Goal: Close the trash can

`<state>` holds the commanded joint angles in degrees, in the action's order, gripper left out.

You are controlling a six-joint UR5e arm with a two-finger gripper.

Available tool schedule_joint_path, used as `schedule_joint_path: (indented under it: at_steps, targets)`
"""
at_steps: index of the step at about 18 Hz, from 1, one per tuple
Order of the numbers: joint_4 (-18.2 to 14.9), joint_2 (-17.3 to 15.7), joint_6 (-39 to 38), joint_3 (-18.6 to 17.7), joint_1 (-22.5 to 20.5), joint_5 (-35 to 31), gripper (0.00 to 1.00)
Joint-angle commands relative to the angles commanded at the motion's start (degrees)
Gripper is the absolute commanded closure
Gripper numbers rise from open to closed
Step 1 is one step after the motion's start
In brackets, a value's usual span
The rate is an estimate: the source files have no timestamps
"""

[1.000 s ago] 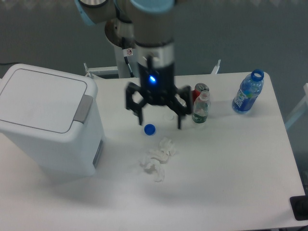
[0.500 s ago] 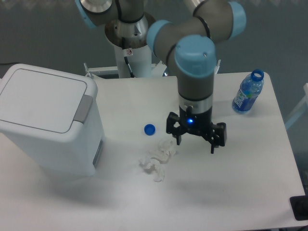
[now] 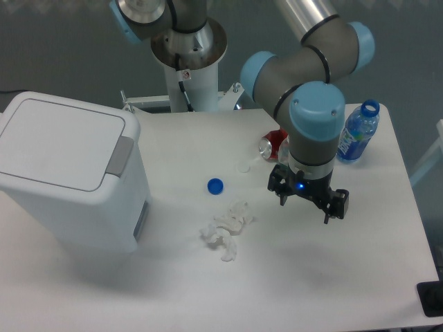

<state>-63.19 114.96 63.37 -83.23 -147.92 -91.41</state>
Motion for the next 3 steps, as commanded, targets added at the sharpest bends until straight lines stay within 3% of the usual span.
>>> schedule_joint_path:
  at_steps: [3]
  targets:
    - [0.1,0.1,0.0,0.0,0.0,0.2,0.0]
